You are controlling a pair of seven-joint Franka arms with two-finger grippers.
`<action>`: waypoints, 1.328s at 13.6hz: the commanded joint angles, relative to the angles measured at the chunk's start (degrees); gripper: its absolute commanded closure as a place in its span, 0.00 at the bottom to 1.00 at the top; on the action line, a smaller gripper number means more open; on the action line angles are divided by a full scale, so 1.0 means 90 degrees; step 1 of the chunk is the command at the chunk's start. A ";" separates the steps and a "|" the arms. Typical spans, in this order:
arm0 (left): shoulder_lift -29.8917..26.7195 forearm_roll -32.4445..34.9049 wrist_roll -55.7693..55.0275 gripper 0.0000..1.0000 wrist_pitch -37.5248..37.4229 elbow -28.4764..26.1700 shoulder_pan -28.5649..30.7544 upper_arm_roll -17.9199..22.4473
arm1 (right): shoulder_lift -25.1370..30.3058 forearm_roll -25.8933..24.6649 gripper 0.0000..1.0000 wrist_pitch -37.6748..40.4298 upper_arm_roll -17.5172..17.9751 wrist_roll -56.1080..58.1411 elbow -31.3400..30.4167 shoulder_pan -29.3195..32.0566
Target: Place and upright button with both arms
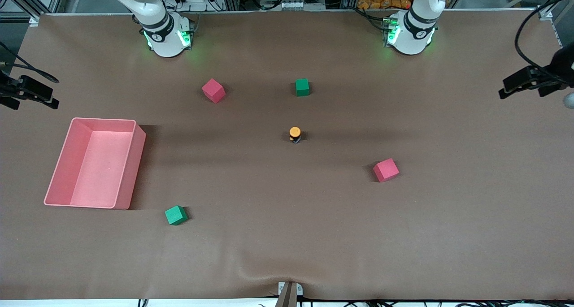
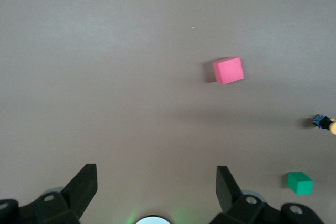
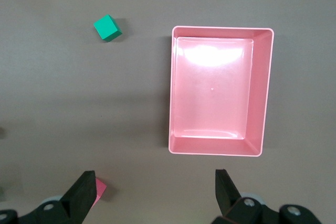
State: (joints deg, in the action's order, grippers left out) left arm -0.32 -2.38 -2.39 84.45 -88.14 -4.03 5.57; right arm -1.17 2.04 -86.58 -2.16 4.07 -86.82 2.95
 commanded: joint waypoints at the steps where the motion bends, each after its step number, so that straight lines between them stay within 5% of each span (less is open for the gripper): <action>1: -0.0032 0.0293 0.0274 0.00 -0.0155 0.0213 -0.0012 -0.0082 | 0.0042 -0.0051 0.00 0.0059 0.0064 -0.0012 0.0027 0.0083; 18: 0.0124 0.0187 0.0265 0.00 -0.0116 0.0233 0.0028 -0.0326 | 0.0032 -0.0051 0.00 0.0059 0.0074 -0.0012 0.0027 0.0083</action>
State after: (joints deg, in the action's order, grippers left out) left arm 0.31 -1.20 0.61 84.18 -87.12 -4.16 3.18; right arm -1.17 2.04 -86.58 -2.16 4.07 -86.82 2.95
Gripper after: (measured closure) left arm 0.000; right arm 0.000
